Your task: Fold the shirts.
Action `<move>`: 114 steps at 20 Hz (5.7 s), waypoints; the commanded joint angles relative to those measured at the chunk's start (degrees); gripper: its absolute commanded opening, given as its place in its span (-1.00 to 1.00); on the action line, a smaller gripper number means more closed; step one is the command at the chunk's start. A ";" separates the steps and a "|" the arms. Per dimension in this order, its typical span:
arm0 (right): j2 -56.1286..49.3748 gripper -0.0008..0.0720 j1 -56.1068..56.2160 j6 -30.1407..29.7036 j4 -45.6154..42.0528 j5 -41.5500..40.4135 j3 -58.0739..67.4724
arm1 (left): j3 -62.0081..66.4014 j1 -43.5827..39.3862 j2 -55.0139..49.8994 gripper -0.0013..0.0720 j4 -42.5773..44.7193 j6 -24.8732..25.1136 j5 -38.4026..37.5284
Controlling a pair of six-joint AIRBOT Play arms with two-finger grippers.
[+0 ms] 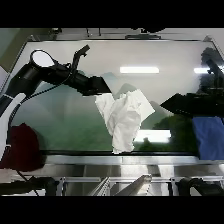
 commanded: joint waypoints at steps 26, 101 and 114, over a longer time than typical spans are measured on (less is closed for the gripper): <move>-17.40 -0.93 25.57 -20.92 19.28 -37.62 -15.08 | 16.26 1.16 -27.52 -0.96 2.01 8.92 -6.58; -21.42 0.39 24.26 -23.93 22.56 -30.38 -22.53 | -29.11 15.19 0.61 -0.91 -8.52 21.94 9.16; -17.94 -0.93 20.50 -20.44 22.29 -31.76 -17.62 | -29.09 18.03 7.85 -0.91 -10.21 21.94 7.65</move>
